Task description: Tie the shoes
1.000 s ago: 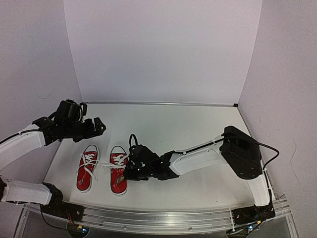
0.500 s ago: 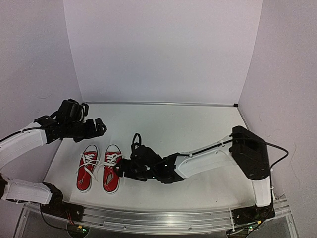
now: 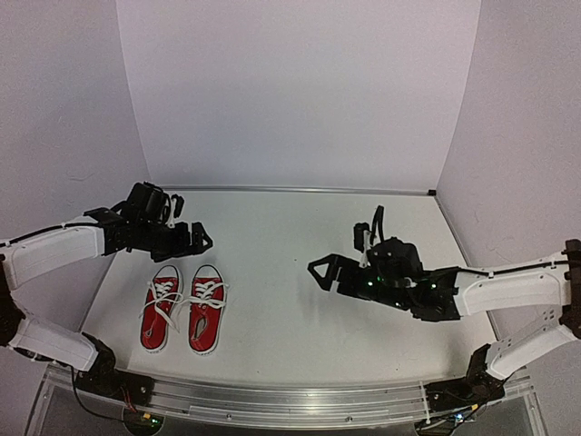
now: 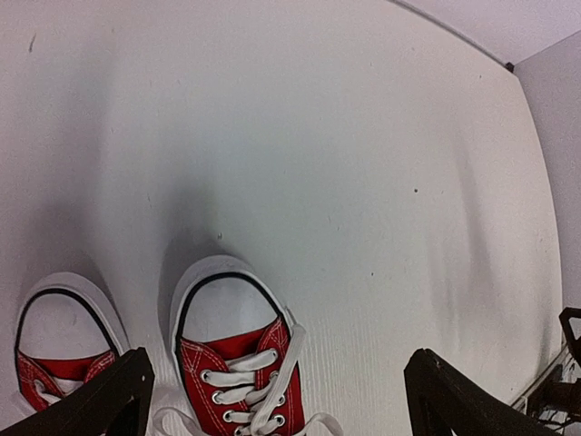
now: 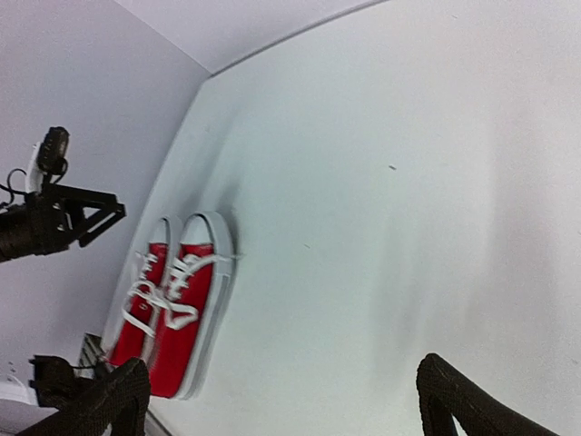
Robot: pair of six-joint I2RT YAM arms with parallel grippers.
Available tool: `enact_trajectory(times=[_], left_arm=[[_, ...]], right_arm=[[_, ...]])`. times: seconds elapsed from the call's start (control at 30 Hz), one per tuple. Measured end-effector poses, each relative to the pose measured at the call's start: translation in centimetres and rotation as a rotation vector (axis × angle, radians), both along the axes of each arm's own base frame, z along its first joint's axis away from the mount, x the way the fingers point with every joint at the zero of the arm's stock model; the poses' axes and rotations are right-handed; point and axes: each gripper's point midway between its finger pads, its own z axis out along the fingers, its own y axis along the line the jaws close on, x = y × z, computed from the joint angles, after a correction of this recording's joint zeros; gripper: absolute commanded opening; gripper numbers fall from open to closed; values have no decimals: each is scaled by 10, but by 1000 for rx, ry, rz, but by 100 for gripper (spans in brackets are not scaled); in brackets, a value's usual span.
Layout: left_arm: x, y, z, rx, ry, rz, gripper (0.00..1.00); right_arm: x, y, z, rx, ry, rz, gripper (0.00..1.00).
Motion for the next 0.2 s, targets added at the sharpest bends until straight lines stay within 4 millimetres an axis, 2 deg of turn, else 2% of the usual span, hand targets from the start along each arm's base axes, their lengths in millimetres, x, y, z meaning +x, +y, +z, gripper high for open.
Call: enact_trajectory(times=[0.13,0.2], left_arm=[[-11,0,-31,4,69,-17,100],[-13,-1,-39,7,87,-19,100]], right_arm=[[-16,-33,-34,-82,23,-7,98],[-20,-38,-40,-99,28,-6,98]])
